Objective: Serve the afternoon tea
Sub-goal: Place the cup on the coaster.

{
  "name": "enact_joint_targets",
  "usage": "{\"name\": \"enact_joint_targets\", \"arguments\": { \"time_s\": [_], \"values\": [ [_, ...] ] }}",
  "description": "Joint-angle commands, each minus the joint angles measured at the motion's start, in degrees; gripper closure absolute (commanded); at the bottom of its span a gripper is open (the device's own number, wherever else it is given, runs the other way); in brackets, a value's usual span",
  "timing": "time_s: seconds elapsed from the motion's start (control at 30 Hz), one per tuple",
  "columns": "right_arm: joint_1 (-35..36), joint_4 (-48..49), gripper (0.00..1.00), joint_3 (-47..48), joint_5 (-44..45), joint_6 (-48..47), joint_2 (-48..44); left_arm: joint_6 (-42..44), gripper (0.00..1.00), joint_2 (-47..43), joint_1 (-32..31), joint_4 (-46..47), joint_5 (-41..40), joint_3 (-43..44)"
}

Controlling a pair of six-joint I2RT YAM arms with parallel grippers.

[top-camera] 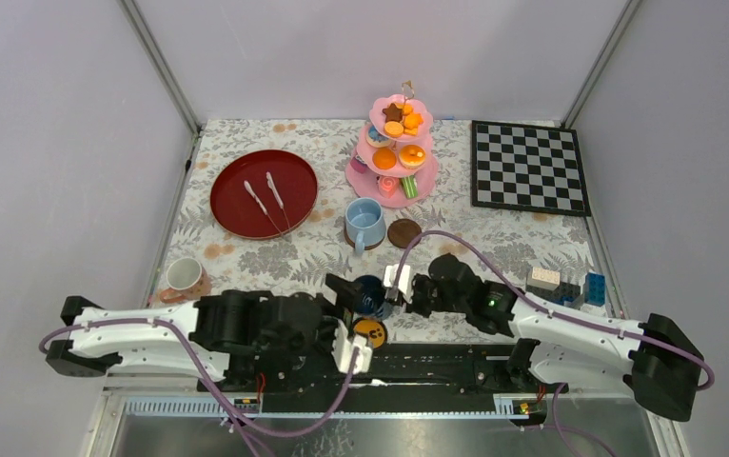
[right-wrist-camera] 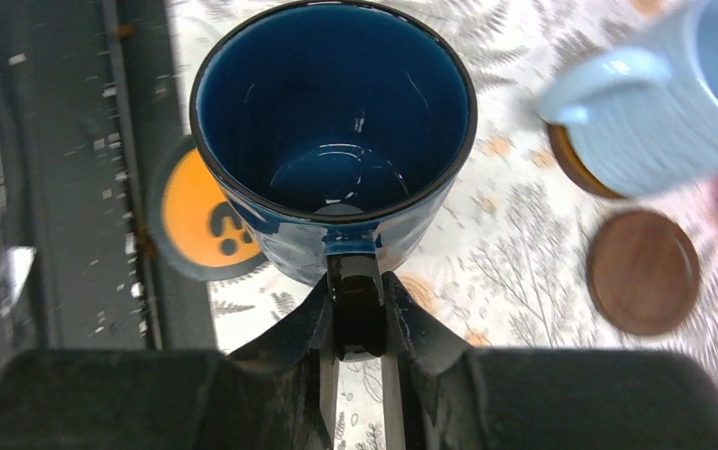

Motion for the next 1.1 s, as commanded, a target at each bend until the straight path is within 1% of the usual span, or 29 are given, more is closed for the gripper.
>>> {"name": "enact_joint_targets", "arguments": {
  "time_s": [0.0, 0.13, 0.27, 0.33, 0.4, 0.47, 0.6, 0.67, 0.8, 0.93, 1.07],
  "values": [
    [0.3, 13.1, 1.0, -3.1, 17.4, 11.5, -5.4, -6.1, 0.01, -4.4, 4.6, 12.8, -0.7, -0.5],
    [0.2, 12.3, 1.0, -4.9, 33.6, 19.5, -7.9, -11.2, 0.01, -7.1, 10.1, 21.0, -1.9, -1.5],
    [0.0, 11.7, 1.0, -4.3, 45.1, 24.4, -7.1, -19.7, 0.01, -4.9, 19.0, 25.5, -2.5, -0.5],
    [0.0, 14.0, 1.0, -4.7, 51.3, 25.9, -6.1, -25.4, 0.01, -2.5, 24.4, 25.4, -0.9, 1.2],
    [-0.2, 16.0, 1.0, -4.7, 58.5, 30.9, -4.9, -30.9, 0.01, 0.5, 29.0, 23.9, 0.8, 3.7],
    [-0.7, 18.7, 1.0, -4.0, 65.2, 35.5, -2.9, -34.7, 0.01, 3.6, 31.7, 21.4, 1.8, 6.8],
    [-0.8, 24.3, 1.0, 0.8, 74.0, 38.8, 5.4, -37.9, 0.01, 7.1, 34.6, 20.0, 1.1, 8.5],
    [-0.8, 27.1, 1.0, 3.6, 76.8, 39.7, 10.4, -39.0, 0.01, 6.9, 36.0, 21.5, -0.1, 7.9],
    [-0.8, 35.4, 1.0, 5.5, 77.1, 41.0, 17.8, -41.5, 0.01, 4.7, 38.8, 24.0, -2.1, 6.5],
    [-0.8, 35.7, 1.0, 8.9, 78.1, 43.0, 23.6, -43.8, 0.01, 2.6, 39.7, 23.9, -3.5, 5.7],
    [-0.8, 33.5, 1.0, 10.9, 78.4, 45.1, 26.4, -44.0, 0.01, 1.7, 40.1, 23.5, -3.9, 4.8]
  ]
}}
